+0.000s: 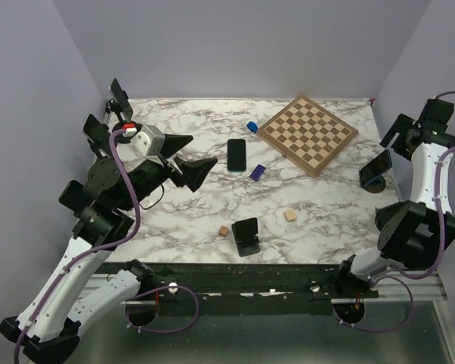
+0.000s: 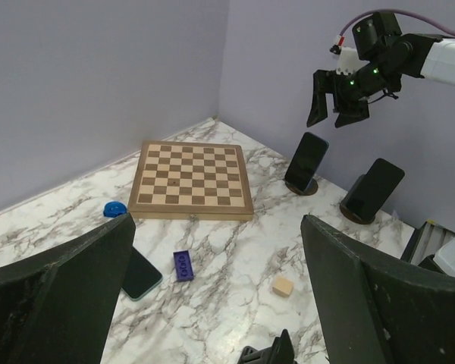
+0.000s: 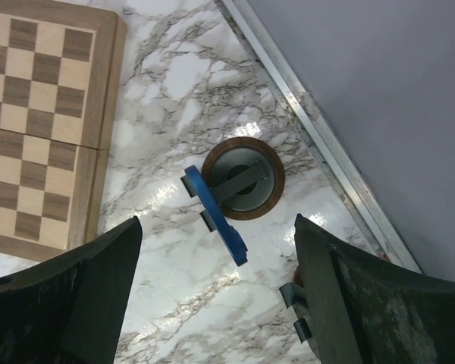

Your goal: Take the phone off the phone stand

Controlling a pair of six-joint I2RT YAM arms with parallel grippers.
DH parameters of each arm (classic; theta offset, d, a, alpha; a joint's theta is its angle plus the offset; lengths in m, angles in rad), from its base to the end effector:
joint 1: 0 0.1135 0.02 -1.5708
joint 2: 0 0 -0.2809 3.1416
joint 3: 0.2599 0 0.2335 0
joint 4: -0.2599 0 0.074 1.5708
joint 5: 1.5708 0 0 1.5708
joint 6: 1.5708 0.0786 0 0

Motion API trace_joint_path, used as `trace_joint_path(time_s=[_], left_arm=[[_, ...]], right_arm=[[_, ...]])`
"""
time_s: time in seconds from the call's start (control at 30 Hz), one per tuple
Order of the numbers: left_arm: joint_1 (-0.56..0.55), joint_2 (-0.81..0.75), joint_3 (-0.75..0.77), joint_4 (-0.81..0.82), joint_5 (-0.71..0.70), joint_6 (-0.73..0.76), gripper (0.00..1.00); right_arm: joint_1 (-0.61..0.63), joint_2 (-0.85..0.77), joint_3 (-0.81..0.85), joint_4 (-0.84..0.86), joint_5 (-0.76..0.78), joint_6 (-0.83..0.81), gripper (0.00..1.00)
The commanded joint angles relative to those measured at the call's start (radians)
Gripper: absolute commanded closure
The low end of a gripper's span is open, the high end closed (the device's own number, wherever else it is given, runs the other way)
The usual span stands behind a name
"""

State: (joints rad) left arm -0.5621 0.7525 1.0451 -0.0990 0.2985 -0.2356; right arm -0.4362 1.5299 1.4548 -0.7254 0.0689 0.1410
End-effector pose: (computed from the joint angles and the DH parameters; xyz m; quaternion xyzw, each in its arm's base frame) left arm 0.1231 -0.1049 0.4567 0.2154 0.6014 -0.3836 0.6669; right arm 0.3097 -0.1503 0.3277 0.2760 0.8842 -0.0868 0.3667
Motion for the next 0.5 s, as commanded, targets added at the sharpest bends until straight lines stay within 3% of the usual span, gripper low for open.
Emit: trace_joint_path(time_s=[0.0, 0.2, 0.47], left_arm=[[-0.009, -0.002, -0.011, 0.005, -0.035, 0.036, 0.01], [-0.009, 0.008, -0.010, 0.005, -0.024, 0.030, 0.01], [-0.016, 0.008, -0.014, 0.005, -0.028, 0.040, 0.01]], right_arm=[[-0.032, -0.007, -0.044, 0.079, -0.123, -0.027, 0.14], [-0.033, -0.002, -0.110, 0.122, -0.119, -0.048, 0.24], [-0.033, 0.022, -0.171, 0.178, -0.116, -0.071, 0.49]])
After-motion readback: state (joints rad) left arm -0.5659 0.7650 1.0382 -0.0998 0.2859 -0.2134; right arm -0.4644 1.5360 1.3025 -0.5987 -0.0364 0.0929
